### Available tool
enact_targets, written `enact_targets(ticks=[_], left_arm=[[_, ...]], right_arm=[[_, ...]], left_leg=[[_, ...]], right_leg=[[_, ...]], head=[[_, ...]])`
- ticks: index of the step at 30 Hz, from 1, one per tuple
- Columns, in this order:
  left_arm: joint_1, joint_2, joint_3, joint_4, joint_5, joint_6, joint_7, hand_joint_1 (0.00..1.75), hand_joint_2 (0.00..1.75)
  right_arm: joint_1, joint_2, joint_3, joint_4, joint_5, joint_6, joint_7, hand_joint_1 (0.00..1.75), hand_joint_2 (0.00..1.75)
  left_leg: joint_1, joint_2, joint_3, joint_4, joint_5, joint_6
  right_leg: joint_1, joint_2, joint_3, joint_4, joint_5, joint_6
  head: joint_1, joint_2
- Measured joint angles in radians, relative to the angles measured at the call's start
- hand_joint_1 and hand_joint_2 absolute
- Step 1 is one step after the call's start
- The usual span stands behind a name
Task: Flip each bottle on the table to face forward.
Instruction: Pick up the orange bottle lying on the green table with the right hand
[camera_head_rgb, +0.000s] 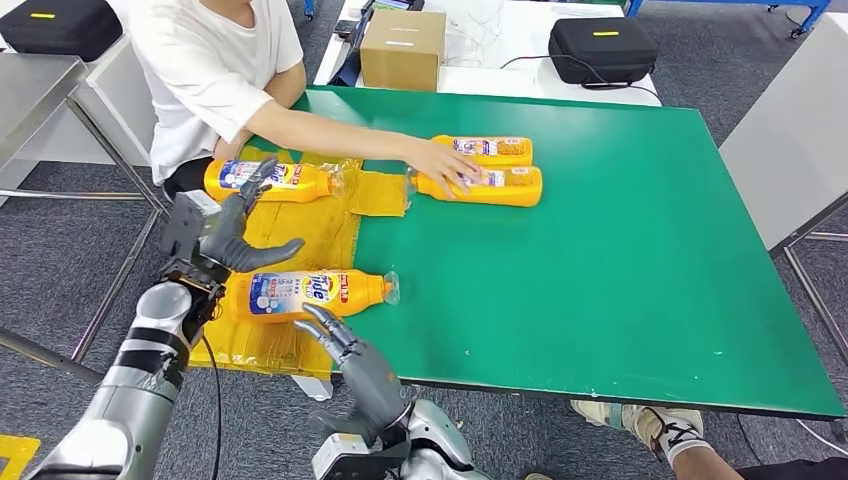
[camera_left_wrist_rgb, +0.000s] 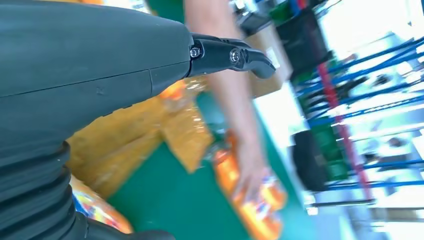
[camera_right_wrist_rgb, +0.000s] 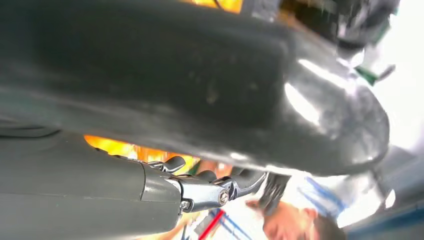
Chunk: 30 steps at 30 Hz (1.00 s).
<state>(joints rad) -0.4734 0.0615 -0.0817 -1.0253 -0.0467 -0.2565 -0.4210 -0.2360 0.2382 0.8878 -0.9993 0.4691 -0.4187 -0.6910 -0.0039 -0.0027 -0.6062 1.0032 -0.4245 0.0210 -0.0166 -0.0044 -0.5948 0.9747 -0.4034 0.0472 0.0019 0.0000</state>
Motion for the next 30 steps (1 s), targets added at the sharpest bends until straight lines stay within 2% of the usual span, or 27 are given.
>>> enact_targets(ticks=[2,6,9,13,17,21,25,30], left_arm=[[0.046,-0.017,0.017,-0.095,0.103,0.024,0.011,0.00,1.75],[0.196,-0.062,0.057,-0.315,0.366,0.056,0.021,0.00,1.75],[0.307,-0.087,0.080,-0.451,0.446,0.065,0.014,0.00,1.75],[0.443,-0.126,0.123,-0.569,0.525,0.083,0.008,0.00,1.75],[0.581,-0.170,0.159,-0.647,0.417,0.136,-0.018,0.00,1.75],[0.669,-0.205,0.166,-0.696,0.261,0.192,-0.028,0.00,1.75],[0.704,-0.228,0.155,-0.730,0.172,0.246,-0.035,0.00,1.75],[0.701,-0.236,0.127,-0.745,0.111,0.310,-0.039,0.00,1.75]], right_arm=[[0.027,-0.014,-0.025,-0.063,-0.006,-0.048,-0.002,0.00,1.75],[0.115,-0.050,-0.118,-0.244,-0.002,-0.155,-0.004,0.00,1.75],[0.178,-0.074,-0.198,-0.353,0.024,-0.172,0.009,0.00,1.75],[0.228,-0.109,-0.301,-0.409,0.124,-0.192,0.079,0.00,0.00],[0.239,-0.167,-0.425,-0.393,0.281,-0.156,0.190,0.00,0.00],[0.213,-0.218,-0.518,-0.324,0.404,-0.106,0.275,0.00,0.00],[0.163,-0.253,-0.562,-0.246,0.467,-0.056,0.325,0.00,0.00],[0.072,-0.281,-0.571,-0.138,0.513,0.008,0.364,0.00,0.00]], left_leg=[[0.000,0.000,0.000,0.000,0.000,0.000],[-0.001,0.001,0.000,0.000,-0.001,0.000],[-0.001,0.000,-0.002,0.000,-0.002,0.000],[-0.001,0.000,-0.001,0.000,-0.003,0.000],[-0.001,0.000,-0.001,0.000,-0.003,0.000],[-0.001,-0.001,-0.002,0.000,-0.003,0.001],[-0.001,-0.001,-0.001,0.000,-0.002,0.001],[-0.001,-0.001,-0.001,0.000,-0.001,0.002]], right_leg=[[0.000,0.000,0.000,0.000,0.000,0.000],[-0.001,0.000,0.000,-0.001,0.000,0.000],[-0.001,0.000,-0.001,-0.001,-0.001,0.000],[-0.001,0.000,-0.001,-0.002,-0.001,0.000],[-0.001,0.000,-0.001,-0.002,-0.001,0.000],[-0.001,0.000,0.000,-0.002,-0.001,0.001],[-0.001,0.000,0.000,-0.002,0.000,0.001],[0.000,0.000,0.000,-0.002,0.000,0.001]], head=[[0.000,0.000],[0.000,0.000],[0.000,0.000],[0.000,0.000],[0.000,0.000],[0.000,0.000],[0.000,0.000],[0.000,0.000]])
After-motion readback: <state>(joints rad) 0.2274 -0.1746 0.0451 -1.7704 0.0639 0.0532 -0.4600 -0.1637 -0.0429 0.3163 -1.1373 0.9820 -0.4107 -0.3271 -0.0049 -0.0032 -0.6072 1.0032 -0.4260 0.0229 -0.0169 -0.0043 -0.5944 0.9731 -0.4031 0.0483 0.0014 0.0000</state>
